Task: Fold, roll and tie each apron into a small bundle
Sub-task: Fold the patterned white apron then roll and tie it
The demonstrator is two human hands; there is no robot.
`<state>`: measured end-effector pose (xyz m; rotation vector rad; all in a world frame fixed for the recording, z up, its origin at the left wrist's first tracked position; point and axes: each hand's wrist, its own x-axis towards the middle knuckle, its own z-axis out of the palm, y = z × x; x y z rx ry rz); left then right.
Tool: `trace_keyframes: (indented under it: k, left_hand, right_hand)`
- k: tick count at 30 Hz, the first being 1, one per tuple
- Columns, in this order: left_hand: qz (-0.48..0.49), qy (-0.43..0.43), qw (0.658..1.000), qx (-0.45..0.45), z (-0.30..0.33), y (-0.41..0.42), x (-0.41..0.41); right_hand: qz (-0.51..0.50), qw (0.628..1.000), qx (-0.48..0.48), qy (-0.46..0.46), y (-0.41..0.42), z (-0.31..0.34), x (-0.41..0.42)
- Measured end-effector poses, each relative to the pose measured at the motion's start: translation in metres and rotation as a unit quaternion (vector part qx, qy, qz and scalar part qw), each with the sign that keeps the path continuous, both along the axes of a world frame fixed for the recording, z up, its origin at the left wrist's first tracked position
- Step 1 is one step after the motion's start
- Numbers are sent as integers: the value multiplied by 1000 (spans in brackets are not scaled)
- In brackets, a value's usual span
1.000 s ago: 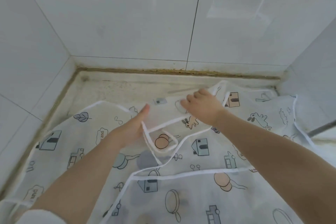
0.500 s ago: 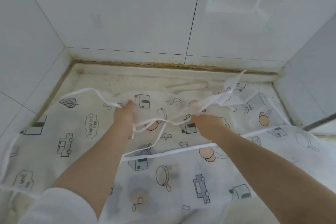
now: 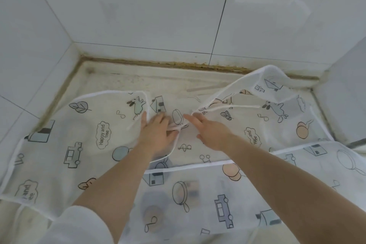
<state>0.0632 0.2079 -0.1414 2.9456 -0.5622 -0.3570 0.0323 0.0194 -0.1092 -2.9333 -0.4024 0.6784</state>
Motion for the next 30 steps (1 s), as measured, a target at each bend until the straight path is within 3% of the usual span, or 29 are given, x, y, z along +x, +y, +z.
trace_keyframes:
  k: [7,11,16,19,24,27,30]
  left_hand:
    - [-25,82,996,-33,3,11,21]
    - [-61,55,995,53,2,8,30]
    - [-40,35,998,41,3,3,26]
    - [-42,17,998,35,4,3,27]
    - [-29,51,997,51,9,1,28]
    - [-41,76,996,-7,21,7,19]
    - [-39,125,989,-74,26,22,1]
  right_hand:
    - [23,1000,-9,0,-3,-4,15]
    - [42,997,-43,50,7,-4,19]
    - [-26,997,-4,76,3,2,16]
    - [-19,995,-32,96,-4,20,4]
    - [-15,990,-113,-81,-3,89,24]
    - [-58,975,-30,-211,6,115,49]
    - [-88,976,39,-196,7,102,57]
